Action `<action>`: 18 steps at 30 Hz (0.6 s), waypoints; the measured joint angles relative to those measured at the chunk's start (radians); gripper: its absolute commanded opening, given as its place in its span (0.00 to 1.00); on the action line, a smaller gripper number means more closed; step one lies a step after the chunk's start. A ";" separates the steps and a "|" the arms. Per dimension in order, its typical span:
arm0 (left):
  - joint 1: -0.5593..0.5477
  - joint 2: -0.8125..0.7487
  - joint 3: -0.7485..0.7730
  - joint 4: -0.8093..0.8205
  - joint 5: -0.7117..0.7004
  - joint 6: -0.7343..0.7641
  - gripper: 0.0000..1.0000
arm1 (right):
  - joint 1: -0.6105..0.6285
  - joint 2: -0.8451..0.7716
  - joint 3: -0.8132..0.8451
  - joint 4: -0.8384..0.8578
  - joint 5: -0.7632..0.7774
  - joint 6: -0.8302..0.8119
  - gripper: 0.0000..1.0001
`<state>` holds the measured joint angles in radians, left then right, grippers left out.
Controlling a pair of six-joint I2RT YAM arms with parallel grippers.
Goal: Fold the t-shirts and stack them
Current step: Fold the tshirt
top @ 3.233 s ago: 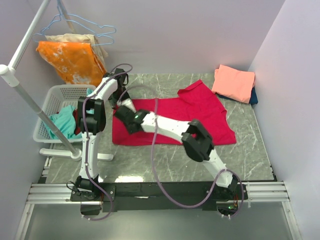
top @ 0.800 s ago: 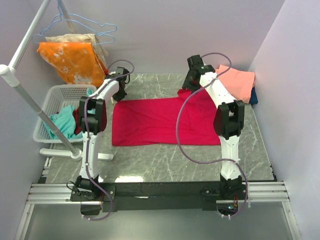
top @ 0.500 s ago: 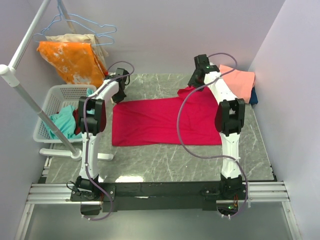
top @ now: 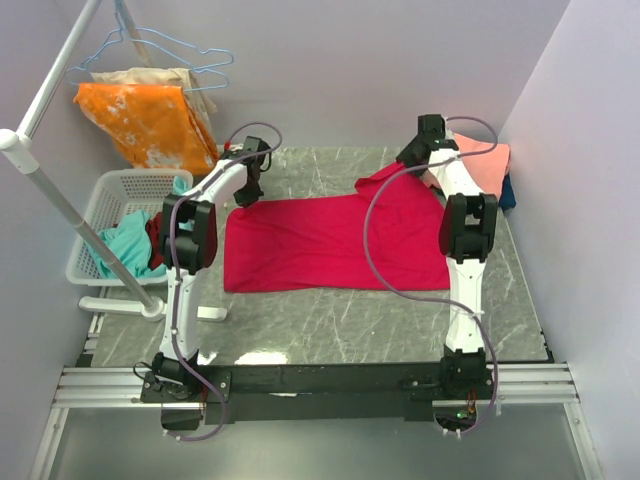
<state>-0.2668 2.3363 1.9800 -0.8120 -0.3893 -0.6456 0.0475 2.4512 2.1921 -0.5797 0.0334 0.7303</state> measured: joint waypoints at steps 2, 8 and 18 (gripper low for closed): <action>-0.008 -0.010 -0.007 0.002 0.003 0.005 0.01 | -0.003 0.014 0.035 0.041 -0.009 0.003 0.50; -0.014 -0.028 -0.022 0.002 0.019 0.007 0.01 | -0.002 0.064 0.106 0.152 -0.023 -0.004 0.51; -0.014 -0.061 -0.021 -0.007 0.025 0.020 0.01 | -0.016 0.157 0.138 0.167 -0.027 0.013 0.50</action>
<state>-0.2810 2.2757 1.9594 -0.8188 -0.3641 -0.6254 0.0319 2.6083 2.3306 -0.4126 0.0067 0.7429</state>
